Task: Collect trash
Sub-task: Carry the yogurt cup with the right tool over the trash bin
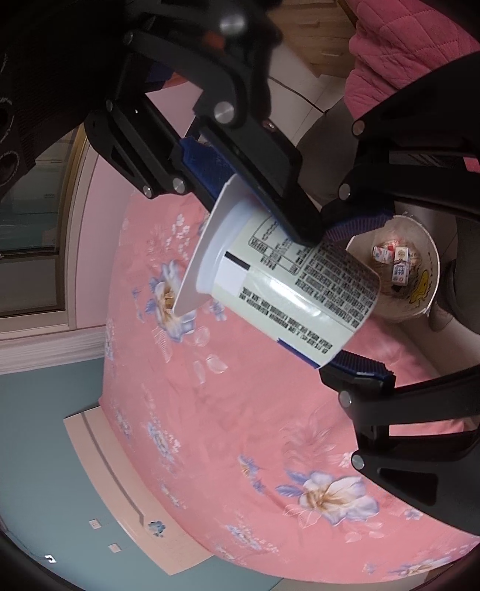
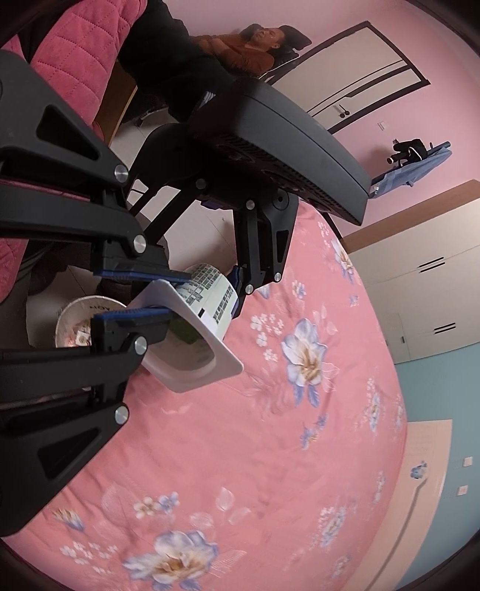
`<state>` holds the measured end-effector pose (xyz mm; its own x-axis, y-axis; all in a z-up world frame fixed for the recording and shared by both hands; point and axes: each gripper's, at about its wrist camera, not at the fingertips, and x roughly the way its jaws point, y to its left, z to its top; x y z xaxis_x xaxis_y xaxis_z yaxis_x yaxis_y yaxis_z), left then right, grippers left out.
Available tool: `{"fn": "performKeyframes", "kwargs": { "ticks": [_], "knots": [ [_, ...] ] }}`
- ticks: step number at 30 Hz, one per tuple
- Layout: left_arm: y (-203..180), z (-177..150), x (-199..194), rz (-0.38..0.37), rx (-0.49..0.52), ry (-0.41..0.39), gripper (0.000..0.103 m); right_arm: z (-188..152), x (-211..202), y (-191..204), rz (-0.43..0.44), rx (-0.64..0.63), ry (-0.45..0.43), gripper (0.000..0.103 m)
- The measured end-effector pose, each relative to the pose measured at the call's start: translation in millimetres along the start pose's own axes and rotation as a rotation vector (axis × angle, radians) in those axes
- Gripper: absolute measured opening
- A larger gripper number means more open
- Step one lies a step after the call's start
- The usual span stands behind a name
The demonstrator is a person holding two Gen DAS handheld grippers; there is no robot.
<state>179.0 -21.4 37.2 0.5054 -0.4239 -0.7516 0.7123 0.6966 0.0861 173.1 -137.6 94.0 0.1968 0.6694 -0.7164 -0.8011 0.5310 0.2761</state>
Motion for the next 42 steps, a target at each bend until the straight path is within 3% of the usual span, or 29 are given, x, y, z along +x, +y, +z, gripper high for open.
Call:
{"fn": "performKeyframes", "kwargs": {
  "ticks": [11, 42],
  "knots": [
    [-12, -36, 29, -0.048, -0.023, 0.063, 0.054, -26, 36, -11, 0.045, 0.059, 0.061, 0.014],
    [-23, -97, 130, -0.151, -0.060, 0.265, 0.050, -89, 132, -66, 0.141, 0.214, 0.215, 0.014]
  ]
}}
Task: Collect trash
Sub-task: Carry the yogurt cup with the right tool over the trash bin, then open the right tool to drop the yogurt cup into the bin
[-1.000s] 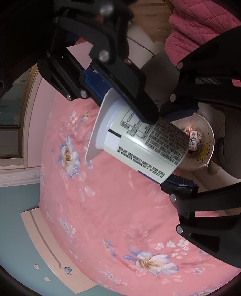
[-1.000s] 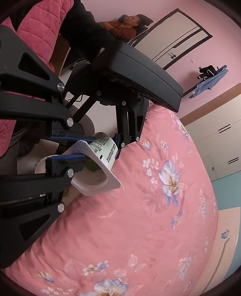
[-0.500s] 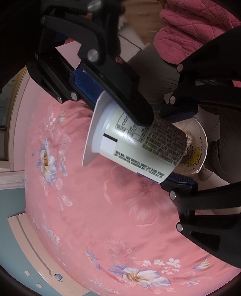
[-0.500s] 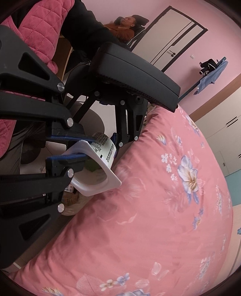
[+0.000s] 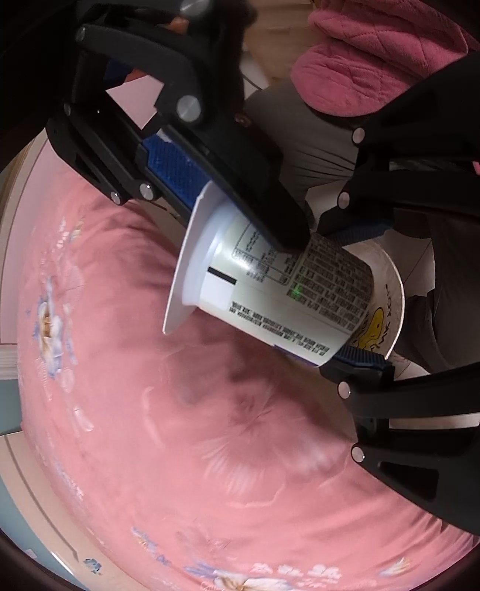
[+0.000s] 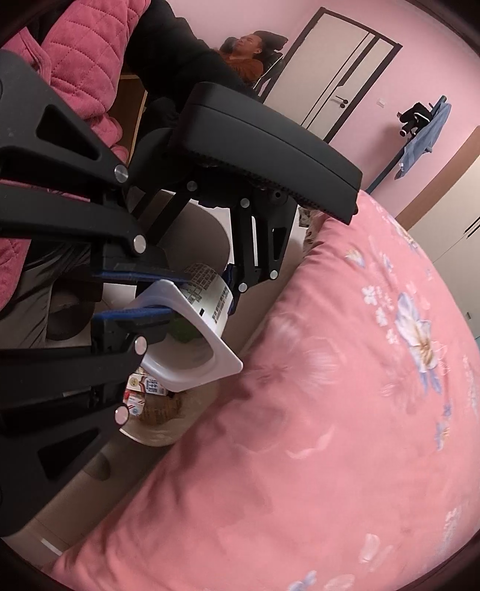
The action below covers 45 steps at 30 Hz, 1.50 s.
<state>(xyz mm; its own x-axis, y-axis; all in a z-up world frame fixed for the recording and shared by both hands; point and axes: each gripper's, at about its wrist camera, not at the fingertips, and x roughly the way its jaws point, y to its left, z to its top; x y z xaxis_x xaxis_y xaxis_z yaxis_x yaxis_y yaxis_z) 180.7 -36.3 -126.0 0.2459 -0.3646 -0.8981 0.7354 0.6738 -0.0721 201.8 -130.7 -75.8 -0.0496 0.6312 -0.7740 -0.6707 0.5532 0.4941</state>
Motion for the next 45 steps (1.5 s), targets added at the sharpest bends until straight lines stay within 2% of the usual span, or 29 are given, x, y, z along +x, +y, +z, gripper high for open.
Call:
{"fn": "performKeyframes", "kwargs": {
  "ticks": [19, 33, 37, 41, 42, 43, 44, 45],
  "knots": [
    [9, -30, 76, -0.079, -0.057, 0.110, 0.050, -25, 79, -49, 0.053, 0.125, 0.104, 0.014],
    [20, -42, 124, -0.139, -0.104, 0.199, 0.049, -24, 130, -85, 0.086, 0.220, 0.178, 0.014],
    [25, -44, 137, -0.148, -0.121, 0.233, 0.050, -25, 141, -92, 0.080, 0.236, 0.202, 0.014],
    [28, -48, 153, -0.153, -0.134, 0.287, 0.050, -25, 160, -95, 0.037, 0.237, 0.232, 0.015],
    [28, -50, 157, -0.150, -0.132, 0.303, 0.050, -25, 164, -96, 0.029, 0.240, 0.242, 0.017],
    [27, -52, 160, -0.144, -0.130, 0.316, 0.051, -26, 167, -97, 0.022, 0.246, 0.250, 0.029],
    [29, -54, 161, -0.134, -0.132, 0.329, 0.059, -27, 172, -98, 0.003, 0.249, 0.254, 0.053],
    [30, -56, 165, -0.116, -0.139, 0.344, 0.067, -28, 176, -98, -0.036, 0.247, 0.251, 0.064]
  ]
}}
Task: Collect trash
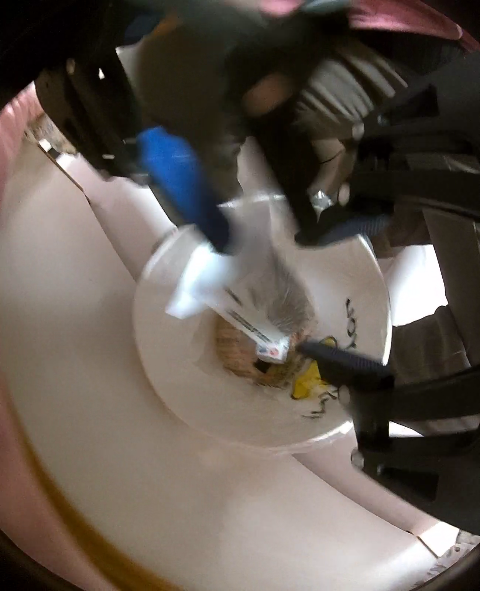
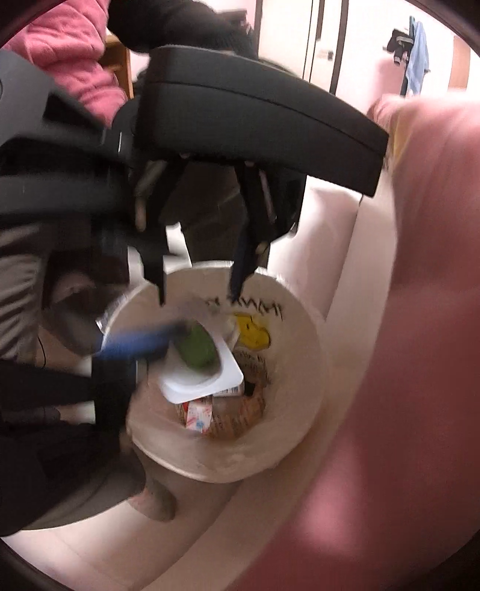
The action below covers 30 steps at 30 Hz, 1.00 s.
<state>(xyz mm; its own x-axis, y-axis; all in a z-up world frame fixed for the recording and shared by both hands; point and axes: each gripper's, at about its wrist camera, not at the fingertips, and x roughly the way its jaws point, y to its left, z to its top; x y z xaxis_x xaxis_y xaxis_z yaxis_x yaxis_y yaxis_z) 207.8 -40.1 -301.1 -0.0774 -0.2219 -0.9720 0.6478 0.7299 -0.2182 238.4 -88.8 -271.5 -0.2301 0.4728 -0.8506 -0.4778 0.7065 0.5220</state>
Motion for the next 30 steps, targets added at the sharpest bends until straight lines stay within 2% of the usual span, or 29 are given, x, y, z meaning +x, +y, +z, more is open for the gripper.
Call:
{"fn": "performKeyframes", "kwargs": {
  "ticks": [1, 6, 13, 23, 30],
  "knots": [
    [1, 1, 0, 0.007, -0.004, 0.006, 0.068, 0, 3, -1, -0.029, 0.000, -0.010, 0.071],
    [7, 0, 6, 0.034, -0.031, 0.039, 0.068, 0, 13, -3, -0.019, 0.008, 0.017, 0.071],
    [11, -8, -10, 0.065, -0.062, 0.002, 0.068, -7, 3, -1, -0.015, 0.018, 0.002, 0.071],
    [-4, -29, -55, 0.132, -0.082, -0.105, 0.068, -27, -40, 21, -0.060, -0.006, -0.078, 0.071],
    [-27, -42, -115, 0.254, -0.113, -0.229, 0.068, -49, -86, 50, -0.122, -0.053, -0.170, 0.071]
  ]
}}
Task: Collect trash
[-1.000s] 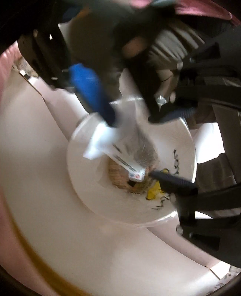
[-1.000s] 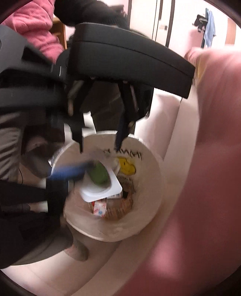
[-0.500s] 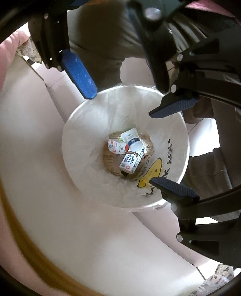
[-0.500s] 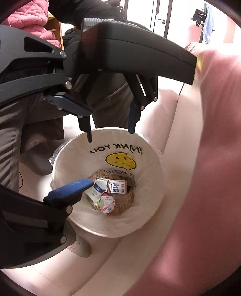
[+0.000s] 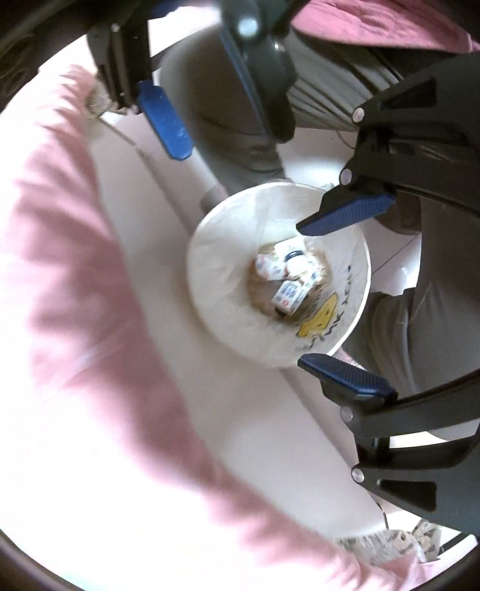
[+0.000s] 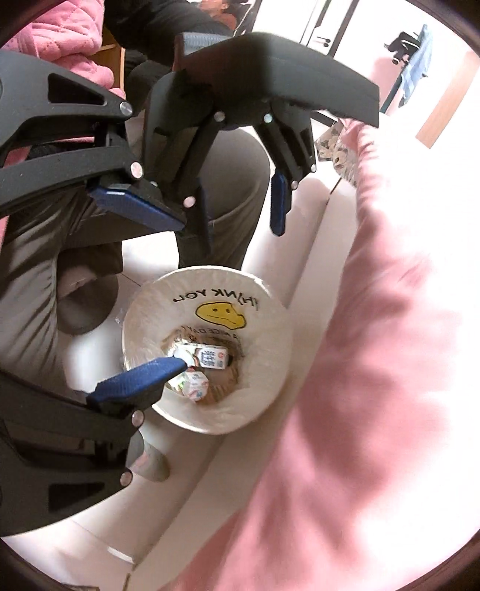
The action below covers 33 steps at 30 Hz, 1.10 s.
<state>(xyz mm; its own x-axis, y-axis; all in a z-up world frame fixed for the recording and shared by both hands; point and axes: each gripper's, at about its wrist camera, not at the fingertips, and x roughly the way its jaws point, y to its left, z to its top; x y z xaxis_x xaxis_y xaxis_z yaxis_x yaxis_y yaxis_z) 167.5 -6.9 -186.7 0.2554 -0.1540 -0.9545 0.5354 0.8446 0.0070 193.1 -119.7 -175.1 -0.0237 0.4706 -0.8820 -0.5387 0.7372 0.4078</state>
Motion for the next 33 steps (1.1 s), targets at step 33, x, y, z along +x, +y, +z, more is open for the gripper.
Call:
{"fn": "performKeyframes", "kwargs": {
  "ticks": [33],
  "knots": [
    [-51, -80, -231, 0.367, -0.404, -0.495, 0.095, -116, -179, 136, -0.428, -0.044, -0.604, 0.085]
  ]
}}
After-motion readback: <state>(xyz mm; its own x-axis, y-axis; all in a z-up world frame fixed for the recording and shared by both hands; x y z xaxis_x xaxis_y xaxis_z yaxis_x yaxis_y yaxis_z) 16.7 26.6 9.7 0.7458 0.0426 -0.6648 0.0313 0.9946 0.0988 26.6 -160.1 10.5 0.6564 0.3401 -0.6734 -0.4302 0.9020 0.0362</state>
